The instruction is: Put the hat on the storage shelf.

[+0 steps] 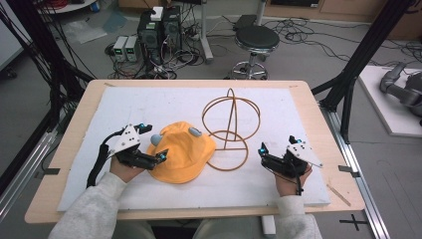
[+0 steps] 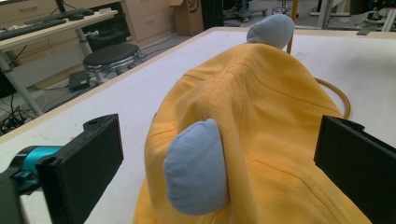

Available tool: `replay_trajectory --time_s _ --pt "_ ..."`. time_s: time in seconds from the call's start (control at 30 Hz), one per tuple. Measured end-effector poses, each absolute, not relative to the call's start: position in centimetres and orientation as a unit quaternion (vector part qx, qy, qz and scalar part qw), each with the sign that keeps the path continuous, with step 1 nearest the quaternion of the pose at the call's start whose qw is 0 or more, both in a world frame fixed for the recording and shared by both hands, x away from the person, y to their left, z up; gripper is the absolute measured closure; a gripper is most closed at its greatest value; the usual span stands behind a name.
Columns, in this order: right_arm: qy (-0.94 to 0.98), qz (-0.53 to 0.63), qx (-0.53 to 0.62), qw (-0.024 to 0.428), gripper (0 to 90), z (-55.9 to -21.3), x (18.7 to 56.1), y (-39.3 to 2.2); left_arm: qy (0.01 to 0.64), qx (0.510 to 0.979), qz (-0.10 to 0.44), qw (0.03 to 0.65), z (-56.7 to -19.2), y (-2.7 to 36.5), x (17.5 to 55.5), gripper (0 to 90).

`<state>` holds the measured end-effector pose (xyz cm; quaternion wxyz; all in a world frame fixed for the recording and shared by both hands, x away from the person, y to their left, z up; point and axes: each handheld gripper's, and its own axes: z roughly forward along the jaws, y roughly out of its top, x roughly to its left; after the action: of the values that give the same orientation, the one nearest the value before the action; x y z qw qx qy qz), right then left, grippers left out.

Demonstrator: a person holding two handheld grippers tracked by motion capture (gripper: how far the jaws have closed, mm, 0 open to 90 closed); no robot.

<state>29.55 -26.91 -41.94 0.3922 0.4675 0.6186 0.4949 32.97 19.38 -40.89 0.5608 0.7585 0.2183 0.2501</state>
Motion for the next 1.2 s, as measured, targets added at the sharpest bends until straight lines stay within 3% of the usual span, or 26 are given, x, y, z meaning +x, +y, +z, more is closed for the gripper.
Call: replay_trajectory --time_s 0.23,0.4,0.7,0.87,0.93,1.07,1.2 --pt "0.617 0.496 0.472 0.389 1.0 -41.9 29.5 -26.9 0.221 0.764 0.253 0.551 -41.3 18.5 33.2 1.8" --pt "0.617 0.496 0.471 0.389 0.9 -41.9 29.5 -26.9 0.207 0.766 0.249 0.555 -41.3 18.1 33.0 21.5" --pt "0.615 0.498 0.469 0.392 1.0 -41.9 29.5 -27.0 0.220 0.770 0.247 0.545 -41.8 17.9 33.4 27.7" --pt "0.618 0.496 0.470 0.389 1.0 -41.9 29.5 -26.9 0.219 0.766 0.264 0.543 -41.7 17.9 33.3 40.0" --pt "0.619 0.495 0.467 0.391 1.0 -41.9 29.6 -26.9 0.224 0.765 0.264 0.543 -41.7 17.9 33.4 50.9" --pt "0.618 0.496 0.470 0.389 1.0 -41.9 29.5 -26.9 0.225 0.766 0.258 0.544 -41.7 18.0 33.3 59.2" --pt "0.617 0.496 0.470 0.390 1.0 -41.9 29.5 -26.8 0.218 0.769 0.254 0.544 -41.6 18.0 33.2 74.5"
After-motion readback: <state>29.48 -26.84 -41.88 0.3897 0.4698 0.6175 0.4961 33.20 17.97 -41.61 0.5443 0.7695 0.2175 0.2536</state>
